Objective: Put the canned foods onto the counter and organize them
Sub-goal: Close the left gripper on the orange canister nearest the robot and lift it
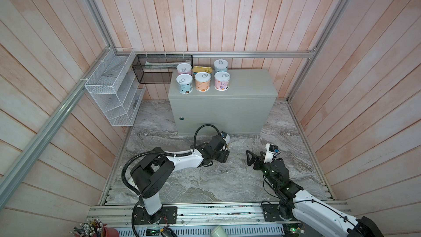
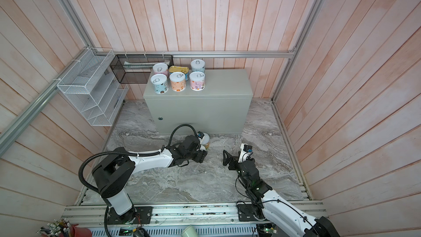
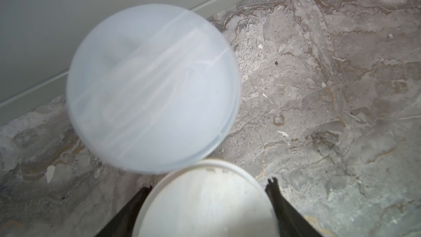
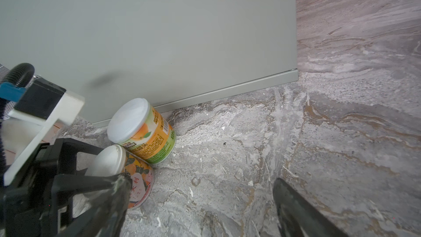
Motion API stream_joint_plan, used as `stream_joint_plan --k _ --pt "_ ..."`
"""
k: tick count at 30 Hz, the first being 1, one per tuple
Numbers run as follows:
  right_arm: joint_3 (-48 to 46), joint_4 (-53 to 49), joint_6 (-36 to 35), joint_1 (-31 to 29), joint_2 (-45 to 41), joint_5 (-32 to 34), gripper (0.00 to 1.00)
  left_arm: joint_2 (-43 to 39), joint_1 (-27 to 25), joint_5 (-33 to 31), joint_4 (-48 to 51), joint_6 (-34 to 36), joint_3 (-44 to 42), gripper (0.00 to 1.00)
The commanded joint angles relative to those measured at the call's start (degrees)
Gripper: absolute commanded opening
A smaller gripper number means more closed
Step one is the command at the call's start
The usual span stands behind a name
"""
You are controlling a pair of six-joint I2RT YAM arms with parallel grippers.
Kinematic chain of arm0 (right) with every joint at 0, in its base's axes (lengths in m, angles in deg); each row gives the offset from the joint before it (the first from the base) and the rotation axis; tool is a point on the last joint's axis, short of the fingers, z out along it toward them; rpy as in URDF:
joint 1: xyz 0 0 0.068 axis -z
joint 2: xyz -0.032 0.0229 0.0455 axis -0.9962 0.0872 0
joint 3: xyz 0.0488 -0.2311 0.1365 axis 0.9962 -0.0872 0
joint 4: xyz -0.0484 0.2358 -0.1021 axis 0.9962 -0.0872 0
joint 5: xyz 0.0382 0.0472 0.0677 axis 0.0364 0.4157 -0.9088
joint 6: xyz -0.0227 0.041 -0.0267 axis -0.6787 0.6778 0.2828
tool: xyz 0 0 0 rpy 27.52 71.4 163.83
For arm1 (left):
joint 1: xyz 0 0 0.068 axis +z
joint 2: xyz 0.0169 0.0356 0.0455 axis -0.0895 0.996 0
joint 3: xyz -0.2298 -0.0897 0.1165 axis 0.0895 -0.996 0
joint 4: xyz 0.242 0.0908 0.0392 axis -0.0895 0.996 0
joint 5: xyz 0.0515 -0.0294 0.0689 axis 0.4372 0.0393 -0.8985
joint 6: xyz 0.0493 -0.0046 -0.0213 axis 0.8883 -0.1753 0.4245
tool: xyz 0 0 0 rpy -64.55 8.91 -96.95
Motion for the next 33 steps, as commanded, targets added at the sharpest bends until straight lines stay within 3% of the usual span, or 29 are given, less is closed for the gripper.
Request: stream_joint_plan --k 1,4,13,15,17,23,33 --pt "0.44 0.53 0.77 0.24 -0.1 0.96 0.97 1.72 -0.01 -0.91 1.32 1.04 1.59 0.72" --pt "0.05 0.59 0.93 0.23 -0.67 1.6 0.97 1.67 -0.04 -0.96 1.29 1.16 1.52 0.65" --pt "-0.87 0.34 1.39 0.26 -2.6 2.35 0.97 -0.38 -0.07 -2.04 1.27 0.9 -0.48 0.64" --pt "-0.91 0.41 1.39 0.23 -2.71 1.97 0.97 -1.25 -0.16 -1.96 1.44 0.68 -0.99 0.6" --pt "-0.88 0.45 1.03 0.2 -2.8 0.74 0.97 -2.39 -0.1 -1.54 1.46 0.75 -1.65 0.53" --pt "-1.14 4.59 -3.6 0.11 -2.32 -8.63 0.97 -5.65 0.05 -0.98 1.43 0.51 -3.1 0.5" --pt "-1.16 8.56 -7.57 -3.79 -0.76 -12.08 0.97 -9.11 1.31 1.88 3.17 -0.31 -2.84 0.49"
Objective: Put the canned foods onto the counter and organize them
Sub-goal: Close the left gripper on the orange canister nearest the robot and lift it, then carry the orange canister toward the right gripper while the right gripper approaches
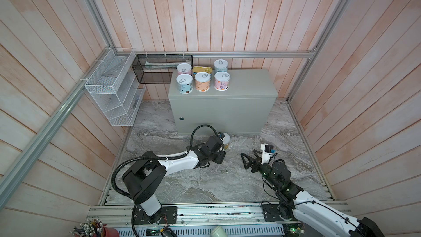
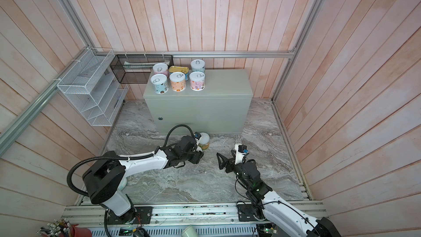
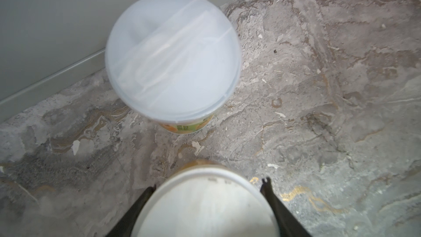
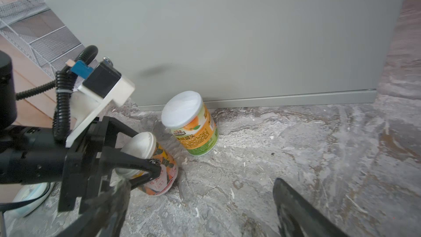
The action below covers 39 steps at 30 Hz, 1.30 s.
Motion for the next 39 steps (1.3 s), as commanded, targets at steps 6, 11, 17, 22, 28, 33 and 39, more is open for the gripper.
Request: stream_joint_plan --k 6,11,17,22,28,33,39 --pt "-0.29 4.43 -3.39 -2.17 2.56 -2.16 0.98 -3.67 2.44 3.9 1.13 -1.99 1.58 0.48" --pt "-0.02 5.31 -5.45 -4.03 2.89 -3.73 0.98 -3.73 2.45 4.01 5.04 -2.86 4.67 0.47" --pt "0.45 5.17 -7.08 -6.86 3.18 -2.32 0.98 -3.56 2.46 4.99 8.13 -3.73 7.92 0.46" --pt "0.77 4.92 -8.28 -8.95 3.08 -0.67 0.98 -3.49 2.5 7.78 11.3 -4.46 11.42 0.45" --pt "0.81 4.22 -9.53 -10.69 1.71 0.65 0.98 -2.71 1.17 8.54 18.92 -3.65 17.69 0.45" --pt "0.73 4.01 -9.65 -11.27 1.0 1.23 0.97 -3.71 -0.26 10.74 20.1 -4.13 19.54 0.44" --pt "1.5 3.24 -10.24 -13.25 0.64 3.28 0.98 -5.16 -1.56 13.3 20.26 -5.57 20.63 0.44"
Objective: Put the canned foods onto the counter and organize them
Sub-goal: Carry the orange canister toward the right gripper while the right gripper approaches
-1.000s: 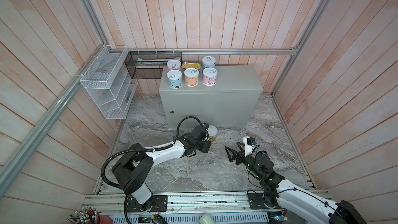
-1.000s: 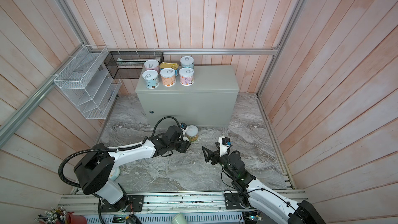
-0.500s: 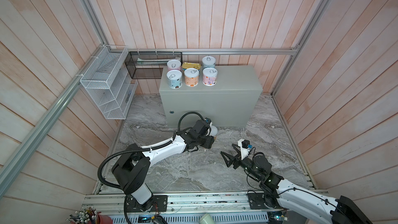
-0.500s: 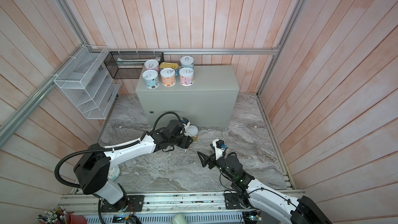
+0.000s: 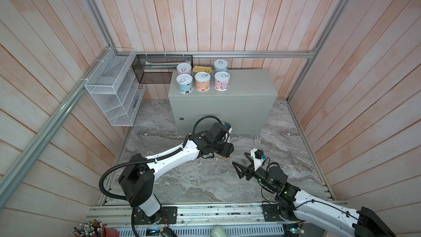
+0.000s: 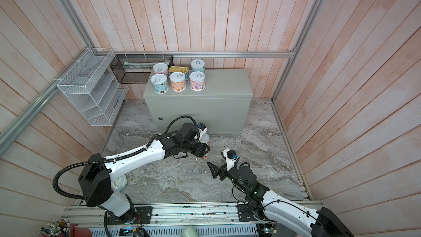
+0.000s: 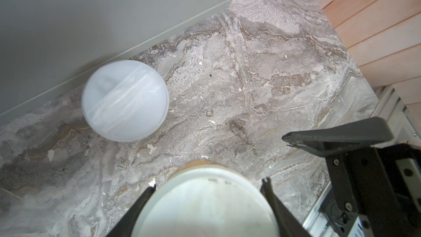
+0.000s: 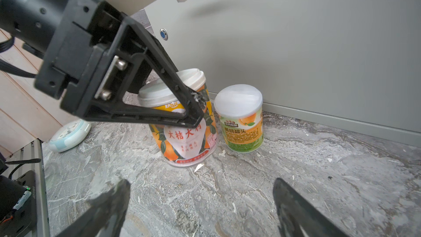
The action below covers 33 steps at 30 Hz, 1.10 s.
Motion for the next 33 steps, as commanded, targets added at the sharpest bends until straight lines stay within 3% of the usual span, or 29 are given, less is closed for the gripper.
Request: stream_joint_plan --k 1,22,33 --pt "1.37 -0.01 -1.17 -1.26 -0.6 2.32 0.97 -3.32 -0.89 2.41 -0.76 -1.21 2.8 0.44" --pt "3.27 -2.97 0.61 -2.57 -7.34 4.84 0.98 -5.76 -1.84 8.88 -3.84 -4.84 1.94 0.43" --pt "5.07 -2.94 0.15 -4.85 -4.11 6.58 0.95 -6.33 -1.99 11.41 -4.09 -5.88 1.36 0.43"
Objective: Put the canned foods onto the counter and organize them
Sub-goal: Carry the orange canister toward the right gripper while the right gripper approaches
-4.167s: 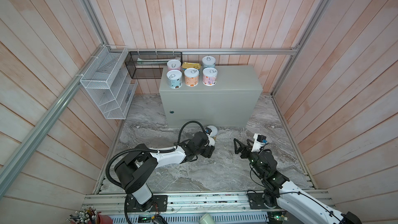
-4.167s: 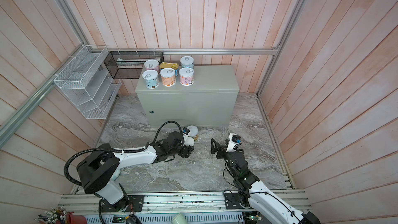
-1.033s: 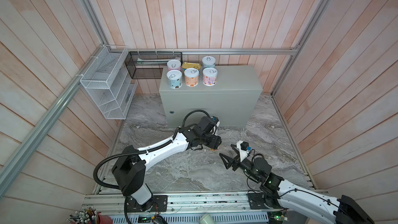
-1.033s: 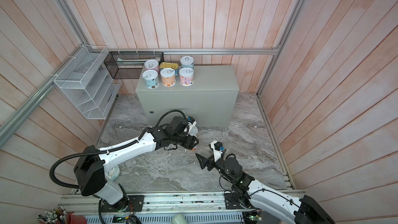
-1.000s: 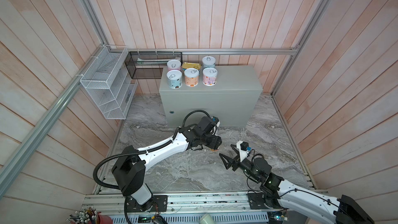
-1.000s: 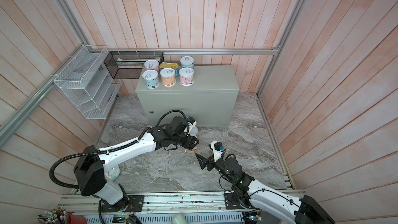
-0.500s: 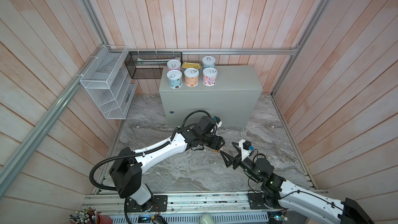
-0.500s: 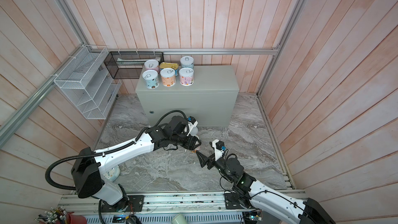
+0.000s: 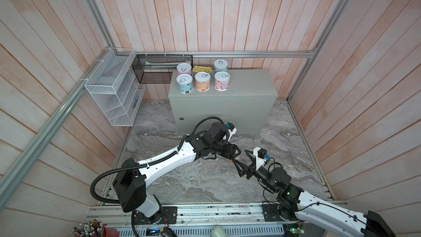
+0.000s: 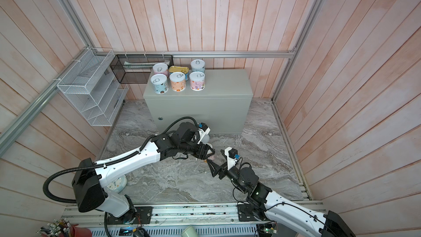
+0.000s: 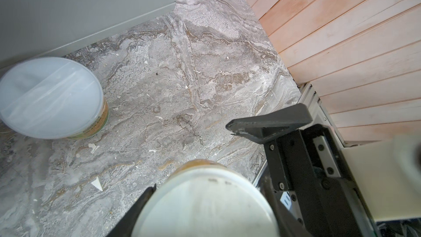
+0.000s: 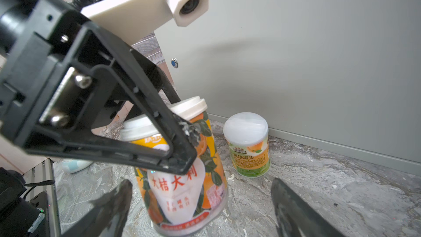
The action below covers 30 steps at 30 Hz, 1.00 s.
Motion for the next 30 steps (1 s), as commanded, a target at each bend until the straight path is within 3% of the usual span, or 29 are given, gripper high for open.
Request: stream_joint_plan --k 1,14,30 --pt "1.63 0.89 -0.22 -1.07 1.24 2.2 0.95 -2.69 -0.2 1.75 -3.47 -0.78 0.49 0.42" --pt "1.95 6.44 0.29 -2.14 7.79 3.83 0.92 -3.11 -0.24 3.76 -5.51 -2.16 -1.69 0.42" --pt "1.8 8.18 0.08 -2.62 9.02 8.09 0.89 -2.83 -0.37 6.03 -8.25 -3.96 -4.65 0.42"
